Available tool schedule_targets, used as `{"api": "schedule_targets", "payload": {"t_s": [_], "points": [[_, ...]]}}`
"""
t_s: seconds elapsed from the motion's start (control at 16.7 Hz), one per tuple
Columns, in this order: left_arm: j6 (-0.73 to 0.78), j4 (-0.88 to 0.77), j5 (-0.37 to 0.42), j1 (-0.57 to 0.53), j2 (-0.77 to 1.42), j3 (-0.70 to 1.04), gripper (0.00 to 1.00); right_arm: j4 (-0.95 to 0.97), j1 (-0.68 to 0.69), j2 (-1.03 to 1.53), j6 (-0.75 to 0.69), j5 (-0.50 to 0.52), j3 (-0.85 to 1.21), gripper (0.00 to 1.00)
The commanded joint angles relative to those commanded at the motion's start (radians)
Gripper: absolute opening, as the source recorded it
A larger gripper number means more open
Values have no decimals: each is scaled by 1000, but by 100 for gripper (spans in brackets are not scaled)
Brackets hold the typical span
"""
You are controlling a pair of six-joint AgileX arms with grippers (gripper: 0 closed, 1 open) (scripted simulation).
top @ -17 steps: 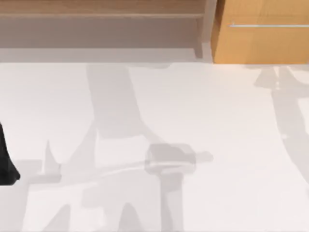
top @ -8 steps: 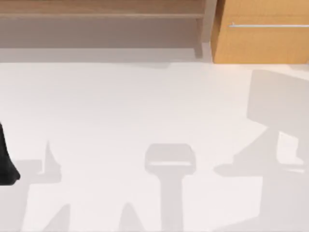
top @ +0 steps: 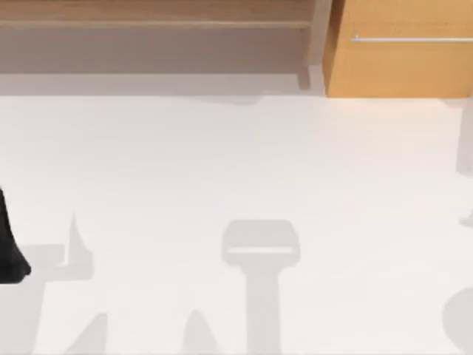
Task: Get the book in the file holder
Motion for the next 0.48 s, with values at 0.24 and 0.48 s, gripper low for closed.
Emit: {"api": "schedule_targets", "payload": {"t_s": [0.24,0.48], "points": [[0,0,0,0,0,0,100,-33,19,130,58,-96,124,0],[0,0,0,0,0,0,100,-59,42,214,77,-148,213,0]]}}
